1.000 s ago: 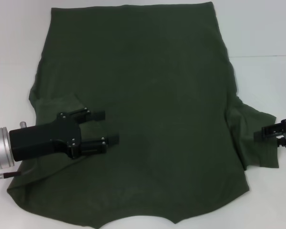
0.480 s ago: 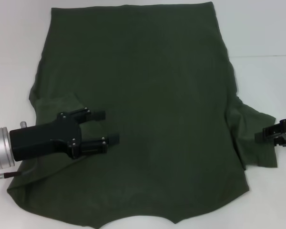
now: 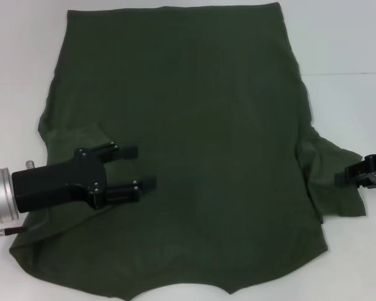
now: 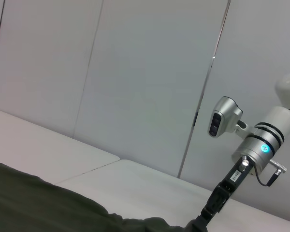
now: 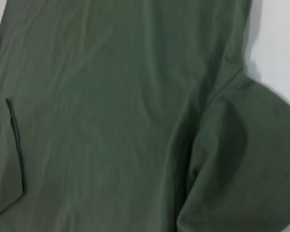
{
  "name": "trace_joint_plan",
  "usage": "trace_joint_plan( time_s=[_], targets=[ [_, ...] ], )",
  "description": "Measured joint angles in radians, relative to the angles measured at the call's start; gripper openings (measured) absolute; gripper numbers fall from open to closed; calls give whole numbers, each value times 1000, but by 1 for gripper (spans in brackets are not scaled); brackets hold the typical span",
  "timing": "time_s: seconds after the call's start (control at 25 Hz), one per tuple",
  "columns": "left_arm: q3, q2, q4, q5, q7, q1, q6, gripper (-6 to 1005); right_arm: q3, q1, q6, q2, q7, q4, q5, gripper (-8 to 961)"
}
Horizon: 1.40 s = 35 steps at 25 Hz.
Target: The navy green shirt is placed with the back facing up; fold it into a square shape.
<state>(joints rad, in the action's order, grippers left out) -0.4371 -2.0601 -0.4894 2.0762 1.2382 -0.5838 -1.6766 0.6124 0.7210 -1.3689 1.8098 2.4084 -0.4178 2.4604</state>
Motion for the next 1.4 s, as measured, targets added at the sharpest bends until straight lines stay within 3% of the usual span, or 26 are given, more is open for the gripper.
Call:
trace_joint_plan(
  time_s=[0.08,0.28,0.52,0.76,0.92,1.12,1.4],
  targets=[
    [0,0,0,0,0,1,0,861,0,0,1,0,0,0,0,463],
    [2,0,0,-1,0,4,0,862,-2,0,1,0,0,-1,-1,232],
    [1,0,0,-1,1,2,0,862,-5,0,-4,-9,-4,-6,-2,19],
    [4,0,0,-1,2,1,7,861,-29,6,-93,-41,-2,-76,-34,17],
    [8,-1,-1,-1,10,1,9,861,-29,46,-174,-47,5,-133,-72,25],
    [12,-1,-6,-1,23,0,9,861,19,142,-189,-20,20,-116,-61,35],
    [21,3,-9,-14,39,2,8,862,209,269,-105,52,104,-76,-56,49]
  ],
)
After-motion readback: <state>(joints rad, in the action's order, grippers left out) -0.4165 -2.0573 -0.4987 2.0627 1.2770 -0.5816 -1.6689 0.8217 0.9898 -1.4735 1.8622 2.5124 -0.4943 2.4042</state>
